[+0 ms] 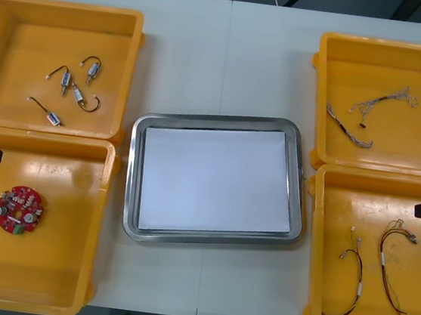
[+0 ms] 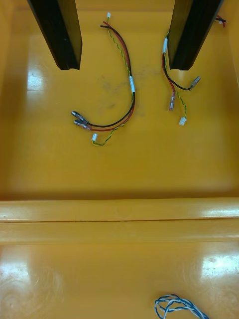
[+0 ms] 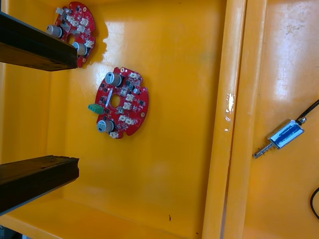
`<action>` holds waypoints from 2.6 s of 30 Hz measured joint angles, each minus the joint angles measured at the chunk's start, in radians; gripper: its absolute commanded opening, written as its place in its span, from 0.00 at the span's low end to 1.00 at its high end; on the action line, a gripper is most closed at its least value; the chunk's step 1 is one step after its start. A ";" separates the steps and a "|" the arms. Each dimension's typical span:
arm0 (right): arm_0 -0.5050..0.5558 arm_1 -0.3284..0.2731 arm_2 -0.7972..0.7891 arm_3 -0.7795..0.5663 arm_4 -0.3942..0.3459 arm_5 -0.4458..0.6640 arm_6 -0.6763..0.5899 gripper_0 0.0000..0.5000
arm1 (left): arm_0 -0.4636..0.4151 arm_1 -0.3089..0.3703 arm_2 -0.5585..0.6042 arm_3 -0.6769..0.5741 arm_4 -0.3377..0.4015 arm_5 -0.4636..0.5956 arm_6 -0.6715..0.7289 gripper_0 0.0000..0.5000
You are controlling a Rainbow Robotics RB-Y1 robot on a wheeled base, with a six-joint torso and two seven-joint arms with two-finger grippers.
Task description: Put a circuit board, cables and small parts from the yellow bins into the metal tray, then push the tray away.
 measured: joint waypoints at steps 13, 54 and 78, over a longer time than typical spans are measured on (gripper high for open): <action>0.000 0.000 0.000 0.000 0.000 0.000 0.000 1.00 | 0.000 0.000 0.000 0.000 0.000 0.000 0.000 1.00; 0.000 0.000 0.000 0.000 0.000 0.000 0.000 1.00 | 0.000 0.000 0.000 0.000 0.000 0.000 0.000 1.00; 0.000 0.000 0.000 0.000 0.000 0.000 0.000 1.00 | 0.000 0.000 0.000 0.000 0.000 0.000 0.000 1.00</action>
